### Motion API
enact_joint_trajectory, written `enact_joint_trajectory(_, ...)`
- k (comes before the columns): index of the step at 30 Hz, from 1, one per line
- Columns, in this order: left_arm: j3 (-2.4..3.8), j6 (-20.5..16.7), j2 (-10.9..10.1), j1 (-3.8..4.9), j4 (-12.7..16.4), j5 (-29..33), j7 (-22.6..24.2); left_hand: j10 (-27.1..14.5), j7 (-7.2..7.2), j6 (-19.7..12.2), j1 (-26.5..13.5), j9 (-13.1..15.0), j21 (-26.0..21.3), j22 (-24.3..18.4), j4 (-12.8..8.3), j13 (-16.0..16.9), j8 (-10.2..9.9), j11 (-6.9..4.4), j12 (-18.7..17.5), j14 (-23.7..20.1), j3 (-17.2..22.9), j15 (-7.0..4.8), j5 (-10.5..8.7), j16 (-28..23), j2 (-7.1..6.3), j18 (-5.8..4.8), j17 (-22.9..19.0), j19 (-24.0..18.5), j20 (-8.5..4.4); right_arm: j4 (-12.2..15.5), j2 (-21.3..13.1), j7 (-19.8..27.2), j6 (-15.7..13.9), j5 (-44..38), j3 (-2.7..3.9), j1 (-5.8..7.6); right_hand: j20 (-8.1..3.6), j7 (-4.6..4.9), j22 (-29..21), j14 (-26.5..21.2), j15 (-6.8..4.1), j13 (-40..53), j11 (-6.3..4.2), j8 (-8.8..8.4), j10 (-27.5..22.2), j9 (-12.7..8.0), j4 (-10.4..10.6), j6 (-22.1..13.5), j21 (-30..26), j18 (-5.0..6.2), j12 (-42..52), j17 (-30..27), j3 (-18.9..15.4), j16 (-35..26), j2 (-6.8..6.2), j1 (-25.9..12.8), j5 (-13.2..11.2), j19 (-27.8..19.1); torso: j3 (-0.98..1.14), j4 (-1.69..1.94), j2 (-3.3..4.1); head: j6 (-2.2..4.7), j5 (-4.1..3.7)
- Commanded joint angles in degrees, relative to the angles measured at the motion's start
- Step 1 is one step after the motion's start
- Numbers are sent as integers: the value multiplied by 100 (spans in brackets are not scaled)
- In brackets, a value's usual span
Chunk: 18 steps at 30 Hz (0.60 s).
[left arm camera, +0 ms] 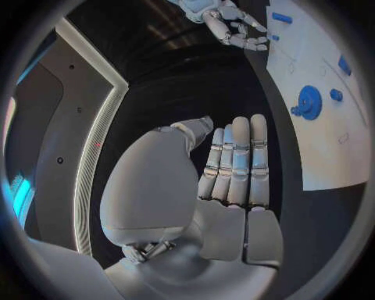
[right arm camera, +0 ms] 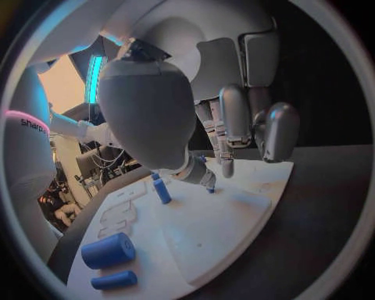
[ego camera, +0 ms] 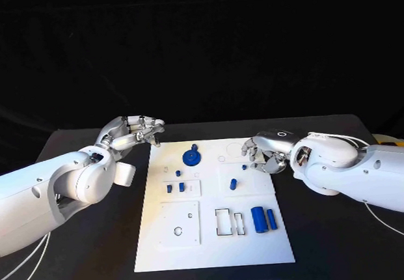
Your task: Assemble the parts on the task board
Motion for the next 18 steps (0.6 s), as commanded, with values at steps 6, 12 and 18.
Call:
enact_joint_trajectory(6, 5, 35, -25, 4, 81, 380, 254, 50, 4, 40, -31, 7, -45, -13, -8, -7, 42, 3, 37, -42, -38, -13, 1, -43, 35, 28, -14, -49, 4, -68, 161, -339, 249, -439, -10, -73, 15, 49, 246, 153, 14, -162, 118, -4, 26, -15, -65, 814, -40, 57, -127, -56, 51, 0, 55, -57, -26, 25, 0, 1, 9, -44, 9)
enact_joint_trajectory(12, 4, 32, -51, 4, 113, 385, 233, 50, 7, 36, -20, 7, -57, -20, -21, -9, 39, 4, 37, -48, -40, -15, 1, -51, 35, 29, -19, -48, 3, -106, 233, -376, 292, -452, -13, -114, -11, -36, 279, 156, -48, -314, 49, 46, 323, -14, -138, 1052, -5, 50, -204, -53, 159, -4, 142, -44, -152, 61, 2, -5, 5, -70, 17)
enact_joint_trajectory(18, 4, 32, -70, 5, 136, 386, 223, 47, 10, 33, -17, 7, -63, -24, -27, -11, 36, 5, 36, -52, -42, -14, 1, -56, 34, 29, -22, -48, 3, -104, 276, -408, 211, -461, -15, -149, 17, -3, 87, -277, -1, -520, 105, 69, 137, -15, -218, 1169, -406, 116, -484, -1138, 120, -644, 61, -123, -188, -159, 7, -7, 5, -87, 27)
